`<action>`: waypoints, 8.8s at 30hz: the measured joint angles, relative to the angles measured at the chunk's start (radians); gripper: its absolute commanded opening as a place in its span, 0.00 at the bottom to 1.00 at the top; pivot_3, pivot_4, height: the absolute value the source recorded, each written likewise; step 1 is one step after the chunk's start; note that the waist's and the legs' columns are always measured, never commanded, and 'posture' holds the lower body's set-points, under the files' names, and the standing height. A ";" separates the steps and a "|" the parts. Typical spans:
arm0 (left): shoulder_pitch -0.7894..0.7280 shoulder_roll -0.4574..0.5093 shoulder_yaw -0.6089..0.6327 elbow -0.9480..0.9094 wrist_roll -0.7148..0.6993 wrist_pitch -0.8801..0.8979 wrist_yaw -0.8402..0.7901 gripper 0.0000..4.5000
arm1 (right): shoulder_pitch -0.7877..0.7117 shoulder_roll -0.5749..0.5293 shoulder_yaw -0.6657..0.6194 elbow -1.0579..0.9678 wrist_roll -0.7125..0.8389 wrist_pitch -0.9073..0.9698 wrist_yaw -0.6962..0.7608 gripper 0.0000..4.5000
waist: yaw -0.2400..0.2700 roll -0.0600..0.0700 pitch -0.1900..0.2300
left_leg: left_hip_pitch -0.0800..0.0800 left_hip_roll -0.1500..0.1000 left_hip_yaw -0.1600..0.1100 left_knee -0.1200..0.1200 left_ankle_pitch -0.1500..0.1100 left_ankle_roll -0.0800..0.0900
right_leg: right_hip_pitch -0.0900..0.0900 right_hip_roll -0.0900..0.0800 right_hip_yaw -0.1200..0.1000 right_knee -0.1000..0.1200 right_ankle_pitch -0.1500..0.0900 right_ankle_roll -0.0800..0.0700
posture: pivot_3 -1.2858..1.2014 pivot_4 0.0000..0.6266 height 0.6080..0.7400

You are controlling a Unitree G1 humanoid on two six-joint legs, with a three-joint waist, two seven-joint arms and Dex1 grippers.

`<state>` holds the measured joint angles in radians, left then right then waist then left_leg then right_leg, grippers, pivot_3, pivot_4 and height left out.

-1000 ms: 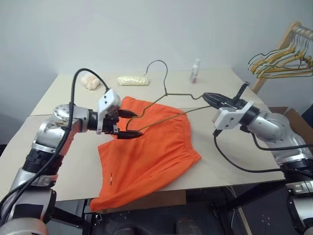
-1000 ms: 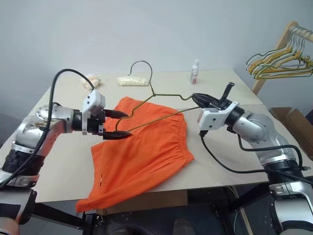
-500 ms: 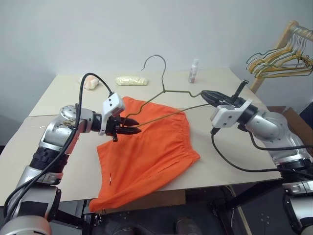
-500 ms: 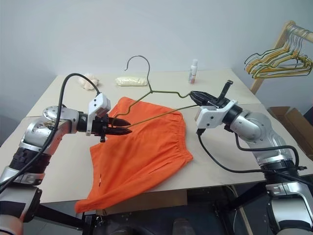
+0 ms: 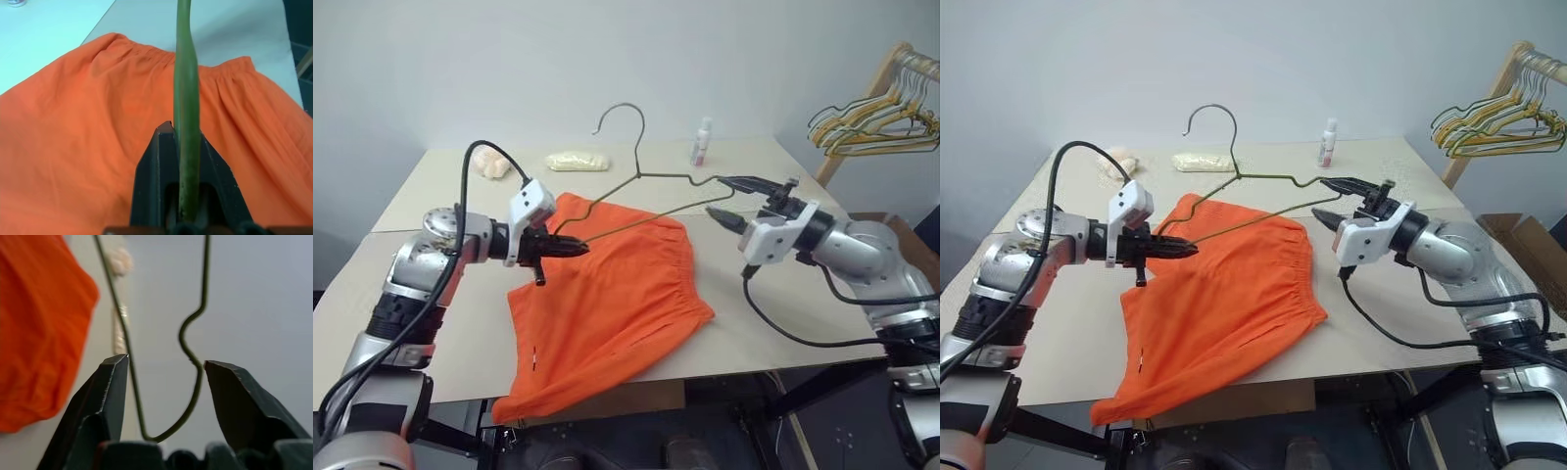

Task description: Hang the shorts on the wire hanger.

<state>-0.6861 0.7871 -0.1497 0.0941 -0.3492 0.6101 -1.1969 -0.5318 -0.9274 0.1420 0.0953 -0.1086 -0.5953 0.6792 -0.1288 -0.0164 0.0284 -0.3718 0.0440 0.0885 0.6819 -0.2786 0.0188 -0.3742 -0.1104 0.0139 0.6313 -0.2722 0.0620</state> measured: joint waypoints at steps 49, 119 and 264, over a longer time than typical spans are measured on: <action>-0.047 -0.001 -0.005 0.172 0.108 -0.494 -0.227 0.65 | -0.167 0.003 0.195 -0.193 0.262 1.344 0.692 0.00 | 0.027 0.001 0.000 | -0.019 0.002 0.002 0.016 -0.001 0.001 | -0.017 0.002 -0.001 0.012 0.000 -0.001 | 0.48 0.00 1.00; 0.274 0.040 0.186 -0.292 -0.145 -0.236 -0.037 0.98 | -0.025 0.052 0.142 0.194 0.708 1.972 0.576 0.00 | 0.096 -0.001 -0.004 | -0.017 0.003 0.003 0.014 -0.002 0.003 | -0.014 0.004 -0.001 0.009 0.000 -0.001 | 0.52 0.00 1.00; -0.087 0.048 0.022 0.412 0.222 -0.548 -0.367 0.00 | 0.038 0.524 -0.121 -0.240 0.563 1.684 -0.040 0.01 | 0.001 0.000 -0.005 | -0.031 0.003 -0.002 0.020 0.001 -0.001 | -0.028 0.004 -0.002 0.020 0.000 -0.001 | 0.48 0.00 1.00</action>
<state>-0.7727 0.8348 -0.1275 0.5059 -0.1271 0.0623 -1.5638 -0.4938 -0.4029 0.0210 -0.1445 0.4541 1.0883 0.6389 -0.1274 -0.0166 0.0233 -0.4030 0.0472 0.0860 0.7015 -0.2781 0.0180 -0.4022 -0.1068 0.0124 0.6515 -0.2720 0.0615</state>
